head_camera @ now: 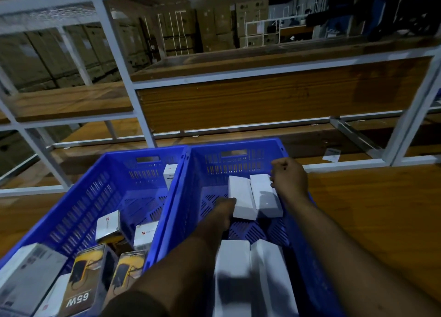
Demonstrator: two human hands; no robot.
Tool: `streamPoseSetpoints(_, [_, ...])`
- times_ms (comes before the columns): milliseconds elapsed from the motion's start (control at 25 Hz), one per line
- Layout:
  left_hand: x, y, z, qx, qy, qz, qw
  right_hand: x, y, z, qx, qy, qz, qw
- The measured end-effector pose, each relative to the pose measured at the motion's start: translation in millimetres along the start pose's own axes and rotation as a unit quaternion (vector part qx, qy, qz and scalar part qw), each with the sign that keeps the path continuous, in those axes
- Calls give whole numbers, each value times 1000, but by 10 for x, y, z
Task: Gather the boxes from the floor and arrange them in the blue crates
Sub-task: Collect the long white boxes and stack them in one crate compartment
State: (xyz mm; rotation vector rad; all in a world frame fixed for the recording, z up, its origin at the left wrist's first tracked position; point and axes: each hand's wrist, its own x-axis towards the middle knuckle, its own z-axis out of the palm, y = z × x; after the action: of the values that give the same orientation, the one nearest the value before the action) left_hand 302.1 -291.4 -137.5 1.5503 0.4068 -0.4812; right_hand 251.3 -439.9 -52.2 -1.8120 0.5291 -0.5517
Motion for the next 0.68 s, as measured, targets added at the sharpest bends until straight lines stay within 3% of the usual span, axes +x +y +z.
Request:
streamPoseSetpoints(160, [-61,-57,42,202,-61,68,975,-15,-22,2,-5,-4,4,1000])
streamPoseSetpoints(280, [-35,-98,-8,425,30,138,894,-37,-36,19,-19,-22,7,1000])
streamPoseSetpoints(440, [24,-129,-56,383,71,148,909,-14,52,61,-48,-78,27,995])
streamPoseSetpoints(680, [57,-160,-55,346,69,148,924,57,183,105,-84,-142,55,985])
